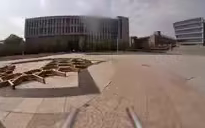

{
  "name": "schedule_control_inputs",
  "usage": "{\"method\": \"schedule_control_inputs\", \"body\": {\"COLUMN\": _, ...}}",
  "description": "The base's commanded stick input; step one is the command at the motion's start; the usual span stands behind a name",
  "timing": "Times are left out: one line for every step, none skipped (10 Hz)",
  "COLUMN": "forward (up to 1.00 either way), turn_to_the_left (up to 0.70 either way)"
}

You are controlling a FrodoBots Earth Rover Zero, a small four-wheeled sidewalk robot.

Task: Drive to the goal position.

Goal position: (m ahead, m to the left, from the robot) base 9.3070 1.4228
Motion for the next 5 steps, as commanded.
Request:
{"method": "schedule_control_inputs", "body": {"forward": 1.00, "turn_to_the_left": -0.16}}
{"method": "schedule_control_inputs", "body": {"forward": 1.00, "turn_to_the_left": 0.02}}
{"method": "schedule_control_inputs", "body": {"forward": 1.00, "turn_to_the_left": 0.02}}
{"method": "schedule_control_inputs", "body": {"forward": 1.00, "turn_to_the_left": 0.02}}
{"method": "schedule_control_inputs", "body": {"forward": 1.00, "turn_to_the_left": 0.02}}
